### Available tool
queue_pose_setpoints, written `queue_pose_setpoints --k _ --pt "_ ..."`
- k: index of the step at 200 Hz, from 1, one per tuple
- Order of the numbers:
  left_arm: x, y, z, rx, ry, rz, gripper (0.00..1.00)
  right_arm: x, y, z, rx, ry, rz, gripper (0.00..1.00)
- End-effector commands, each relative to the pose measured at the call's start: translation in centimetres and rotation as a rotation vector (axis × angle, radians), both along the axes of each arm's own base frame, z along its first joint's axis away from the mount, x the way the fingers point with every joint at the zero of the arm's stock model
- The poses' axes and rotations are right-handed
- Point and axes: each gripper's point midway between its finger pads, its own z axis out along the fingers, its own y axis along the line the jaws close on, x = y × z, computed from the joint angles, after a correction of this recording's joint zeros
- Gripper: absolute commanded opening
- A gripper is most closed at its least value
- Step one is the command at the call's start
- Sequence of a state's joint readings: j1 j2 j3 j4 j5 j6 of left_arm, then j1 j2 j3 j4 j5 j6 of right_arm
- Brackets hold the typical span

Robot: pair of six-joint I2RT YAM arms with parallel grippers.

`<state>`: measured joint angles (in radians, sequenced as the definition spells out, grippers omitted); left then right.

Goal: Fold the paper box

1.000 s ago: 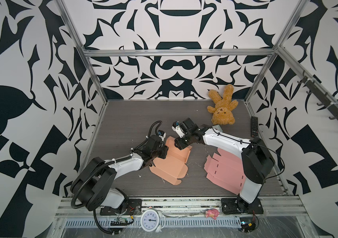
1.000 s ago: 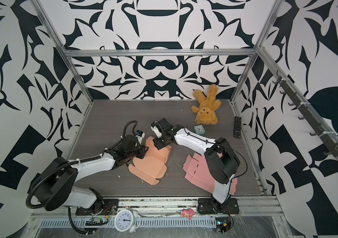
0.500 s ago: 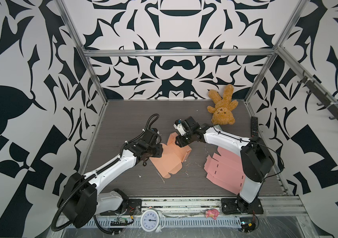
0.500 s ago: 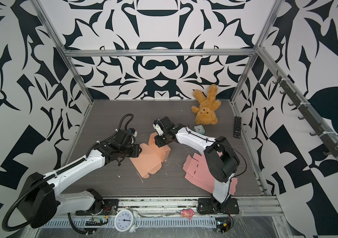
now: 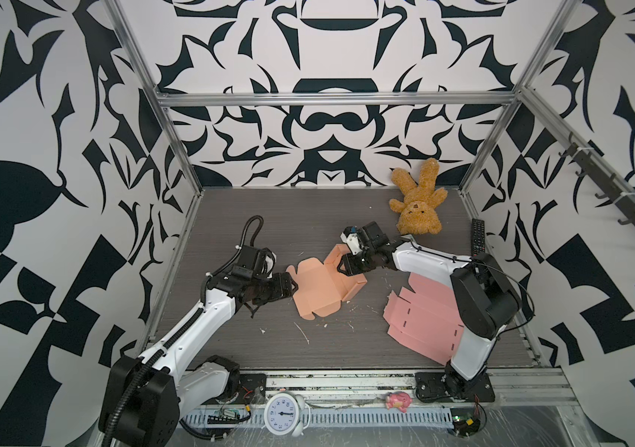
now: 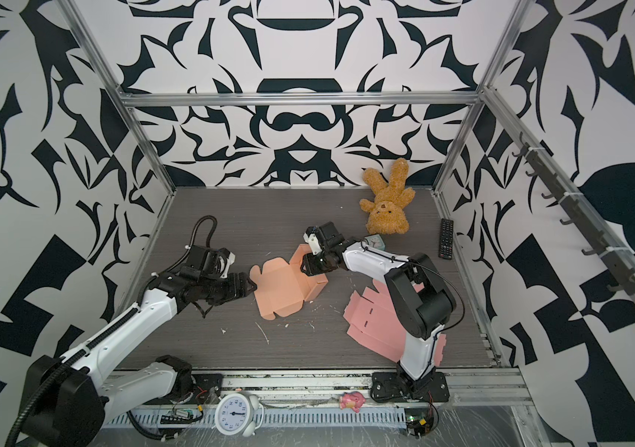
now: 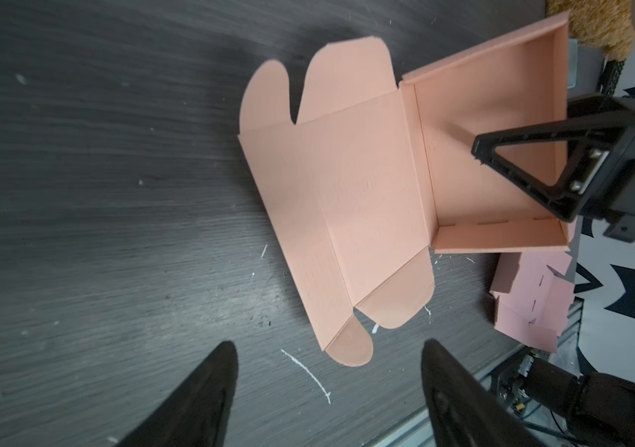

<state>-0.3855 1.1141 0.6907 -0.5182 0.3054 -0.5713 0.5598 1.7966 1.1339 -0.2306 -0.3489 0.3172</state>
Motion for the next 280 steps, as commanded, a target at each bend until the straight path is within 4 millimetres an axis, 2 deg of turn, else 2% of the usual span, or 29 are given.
queue_pose_setpoints --k 1,44,65,78,114,124,129,144,194,280 --pt "-0.4 -1.2 -0.1 -0.102 0.047 0.014 0.8 0.5 0.2 1.9 0.104 -0.025 -0.03 0.46" --pt "0.6 -2.3 -0.9 -0.198 0.06 0.073 0.78 0.3 -0.5 1.4 0.131 -0.012 -0.051 0.46" --pt "1.1 -2.4 -1.6 -0.214 0.07 0.107 0.66 0.2 -0.5 1.2 0.144 -0.006 -0.054 0.46" --pt "1.5 -2.5 -2.0 -0.225 0.069 0.127 0.62 0.2 -0.6 1.1 0.148 -0.004 -0.057 0.46" --pt "2.4 -2.8 -3.4 -0.246 0.086 0.165 0.61 0.1 -0.8 0.6 0.149 0.004 -0.066 0.46" --pt "2.8 -3.0 -3.2 -0.269 0.069 0.175 0.6 0.0 -0.8 0.4 0.15 0.008 -0.066 0.46" --pt "2.8 -3.0 -4.1 -0.263 0.094 0.18 0.59 0.0 -0.8 0.5 0.15 0.007 -0.066 0.46" --pt "3.1 -3.3 -4.4 -0.27 0.098 0.18 0.57 -0.1 -0.8 0.5 0.152 0.008 -0.066 0.46" --pt "3.7 -3.7 -4.7 -0.296 0.096 0.191 0.36 -0.3 -1.0 0.8 0.158 0.002 -0.064 0.46" --pt "3.7 -3.3 -4.4 -0.266 0.087 0.194 0.15 -0.9 -1.6 1.5 0.168 -0.019 -0.084 0.62"
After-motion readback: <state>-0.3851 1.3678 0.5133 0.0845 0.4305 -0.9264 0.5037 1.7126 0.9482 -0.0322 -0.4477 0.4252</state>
